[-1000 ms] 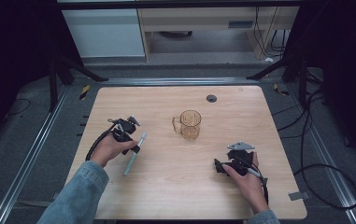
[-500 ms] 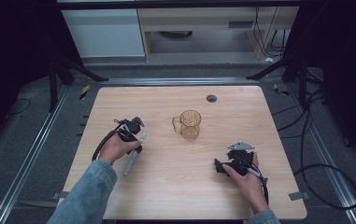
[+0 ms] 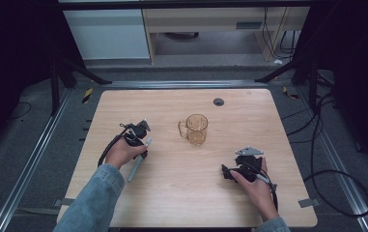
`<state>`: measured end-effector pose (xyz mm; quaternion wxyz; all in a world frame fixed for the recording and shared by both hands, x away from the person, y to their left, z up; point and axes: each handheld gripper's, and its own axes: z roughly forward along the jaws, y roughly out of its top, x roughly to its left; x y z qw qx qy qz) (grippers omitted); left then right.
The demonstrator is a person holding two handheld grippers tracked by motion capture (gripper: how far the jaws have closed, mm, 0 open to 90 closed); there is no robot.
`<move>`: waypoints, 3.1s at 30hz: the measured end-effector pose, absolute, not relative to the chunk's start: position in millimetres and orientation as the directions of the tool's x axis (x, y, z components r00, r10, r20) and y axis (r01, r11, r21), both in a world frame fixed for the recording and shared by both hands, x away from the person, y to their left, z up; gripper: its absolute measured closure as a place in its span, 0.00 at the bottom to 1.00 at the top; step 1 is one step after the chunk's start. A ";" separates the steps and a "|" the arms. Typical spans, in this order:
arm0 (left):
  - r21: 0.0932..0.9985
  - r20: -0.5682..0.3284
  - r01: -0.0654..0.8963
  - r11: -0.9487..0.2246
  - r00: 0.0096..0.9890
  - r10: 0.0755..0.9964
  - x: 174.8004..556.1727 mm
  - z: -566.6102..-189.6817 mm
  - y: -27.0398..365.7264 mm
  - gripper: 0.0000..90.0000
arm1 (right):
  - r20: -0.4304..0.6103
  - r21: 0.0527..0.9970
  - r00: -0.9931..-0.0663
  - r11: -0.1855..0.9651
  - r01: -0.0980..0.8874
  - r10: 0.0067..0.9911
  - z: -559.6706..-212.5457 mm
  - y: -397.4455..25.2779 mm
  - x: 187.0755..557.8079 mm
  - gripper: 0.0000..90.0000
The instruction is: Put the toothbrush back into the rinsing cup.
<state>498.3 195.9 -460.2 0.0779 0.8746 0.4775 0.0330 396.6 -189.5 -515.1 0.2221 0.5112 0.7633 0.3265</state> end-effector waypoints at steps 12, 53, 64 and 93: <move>0.163 -0.010 0.825 -0.541 0.550 0.835 499.0 -458.9 194.0 0.71 | -0.003 0.726 -0.386 0.267 0.633 0.923 -515.0 -190.1 396.0 0.01; 0.200 0.042 0.778 -0.596 0.601 0.798 495.2 -458.1 194.0 0.87 | -0.008 0.726 -0.394 0.276 0.630 0.919 -515.1 -190.9 395.7 0.00; 0.397 0.038 0.726 -0.562 0.599 0.800 481.5 -426.2 200.1 0.88 | -0.006 0.724 -0.390 0.273 0.633 0.921 -515.0 -190.4 395.5 0.00; 0.687 0.048 0.561 -0.462 0.599 0.799 470.8 -391.8 173.4 0.88 | -0.005 0.725 -0.388 0.271 0.633 0.922 -515.1 -190.0 395.9 0.00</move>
